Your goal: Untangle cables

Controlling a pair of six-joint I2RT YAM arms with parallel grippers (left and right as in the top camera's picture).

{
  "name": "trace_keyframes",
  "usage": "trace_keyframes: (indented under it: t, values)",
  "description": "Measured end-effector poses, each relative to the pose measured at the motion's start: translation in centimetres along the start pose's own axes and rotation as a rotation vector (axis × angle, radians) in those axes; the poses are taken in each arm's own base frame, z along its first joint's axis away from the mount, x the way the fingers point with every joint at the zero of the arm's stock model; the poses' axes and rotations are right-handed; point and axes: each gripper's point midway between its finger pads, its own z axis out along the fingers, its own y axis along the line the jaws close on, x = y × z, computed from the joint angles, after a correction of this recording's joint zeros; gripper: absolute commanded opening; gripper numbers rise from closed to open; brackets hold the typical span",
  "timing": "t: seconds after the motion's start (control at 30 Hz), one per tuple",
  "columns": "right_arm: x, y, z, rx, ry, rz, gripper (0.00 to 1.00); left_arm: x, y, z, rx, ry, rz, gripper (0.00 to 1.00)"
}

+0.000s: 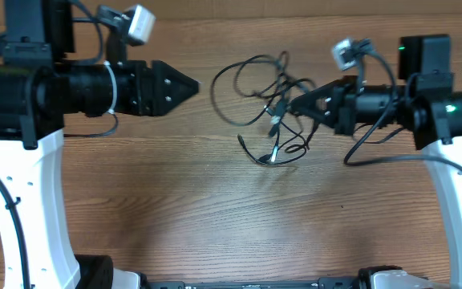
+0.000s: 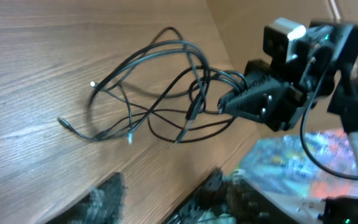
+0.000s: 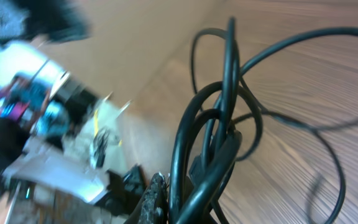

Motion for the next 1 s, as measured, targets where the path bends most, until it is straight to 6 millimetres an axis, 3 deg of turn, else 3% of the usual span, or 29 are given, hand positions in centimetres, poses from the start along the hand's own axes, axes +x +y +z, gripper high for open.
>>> trace_keyframes:
  t: [0.13, 0.4, 0.5, 0.6, 0.77, 0.83, 0.87, 1.0]
  values:
    - [-0.2, 3.7, 1.9, -0.116, 0.014, -0.137, 0.04, 0.7, -0.7, 1.1, -0.015, 0.035, 0.029, 0.66]
    - [-0.7, 8.1, 3.2, -0.261, 0.009, -0.218, 0.04, 0.9, 0.5, 3.0, -0.063, 0.088, 0.03, 0.66]
    - [-0.4, 9.1, 3.4, -0.29, 0.018, -0.219, 0.04, 0.7, 1.3, 3.5, -0.076, 0.101, 0.017, 0.55]
    - [-0.4, 10.2, 3.4, -0.309, 0.017, -0.237, 0.04, 0.6, 1.7, 3.9, -0.081, 0.111, 0.016, 0.24]
    - [-1.1, 12.0, 2.7, -0.358, -0.011, -0.284, 0.04, 0.5, 2.0, 4.1, -0.088, 0.115, 0.019, 0.31]
    - [-1.5, 12.8, 2.4, -0.387, -0.024, -0.302, 0.04, 0.5, 2.1, 4.1, -0.089, 0.117, 0.018, 0.2]
    - [-1.7, 13.1, 2.3, -0.401, -0.028, -0.306, 0.04, 0.5, 2.1, 4.2, -0.088, 0.118, 0.016, 0.06]
    - [-2.1, 13.8, 2.0, -0.435, -0.032, -0.296, 0.04, 0.4, 2.4, 4.4, -0.093, 0.123, 0.016, 0.06]
